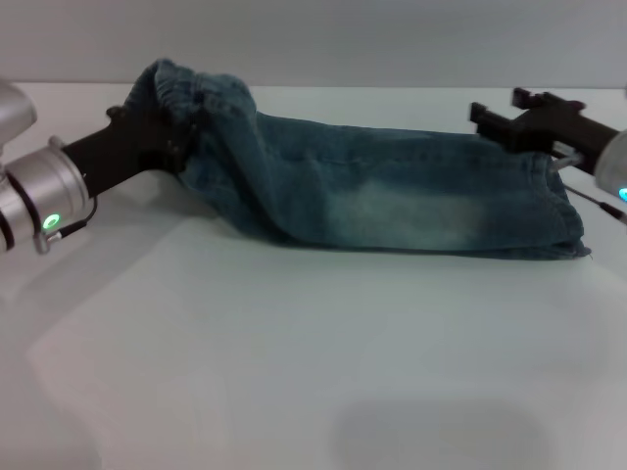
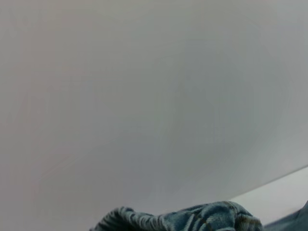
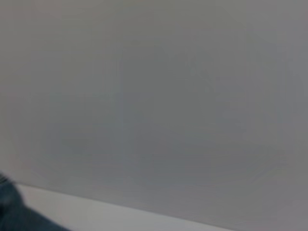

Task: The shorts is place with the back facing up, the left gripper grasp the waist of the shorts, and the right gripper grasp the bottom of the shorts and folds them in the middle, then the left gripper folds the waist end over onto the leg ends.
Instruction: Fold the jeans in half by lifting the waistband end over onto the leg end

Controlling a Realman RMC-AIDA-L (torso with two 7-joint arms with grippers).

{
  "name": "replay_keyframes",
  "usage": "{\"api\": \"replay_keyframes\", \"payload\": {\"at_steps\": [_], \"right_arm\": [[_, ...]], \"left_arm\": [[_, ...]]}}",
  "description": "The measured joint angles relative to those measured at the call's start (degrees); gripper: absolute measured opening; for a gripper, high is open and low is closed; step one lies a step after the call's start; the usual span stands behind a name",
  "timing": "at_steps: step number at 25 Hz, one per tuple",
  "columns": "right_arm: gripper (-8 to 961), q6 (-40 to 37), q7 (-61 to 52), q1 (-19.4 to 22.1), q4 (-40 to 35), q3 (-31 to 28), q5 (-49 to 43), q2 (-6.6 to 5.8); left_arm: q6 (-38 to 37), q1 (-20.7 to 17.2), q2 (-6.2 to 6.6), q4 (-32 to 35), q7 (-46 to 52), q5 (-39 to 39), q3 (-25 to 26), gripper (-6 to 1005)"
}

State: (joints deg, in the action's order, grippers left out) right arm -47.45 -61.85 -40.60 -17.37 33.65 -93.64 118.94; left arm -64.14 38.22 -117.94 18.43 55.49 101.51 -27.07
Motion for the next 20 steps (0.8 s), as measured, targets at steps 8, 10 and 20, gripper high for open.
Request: {"api": "replay_keyframes", "payload": {"at_steps": [8,10,20], "right_arm": [[676,0.33,2.73,-4.68,5.41,-0.04,0.12,0.23],[676,0.34,2.74,-5.49,6.34,-0.03,0.12,0.28],[676,1.35,2.79,-7.29,8.72,0.01,0.04,0.46]], "left_arm": [[-3.06,4.39,-0.01,0.18,0.19,0.04,0.00,119],[-3.75,5.43,-0.04,0.34,0.38,0.03,0.00,110],[-7.85,8.06,-0.28,4.47,5.05,0.00,-0.09,108]]}}
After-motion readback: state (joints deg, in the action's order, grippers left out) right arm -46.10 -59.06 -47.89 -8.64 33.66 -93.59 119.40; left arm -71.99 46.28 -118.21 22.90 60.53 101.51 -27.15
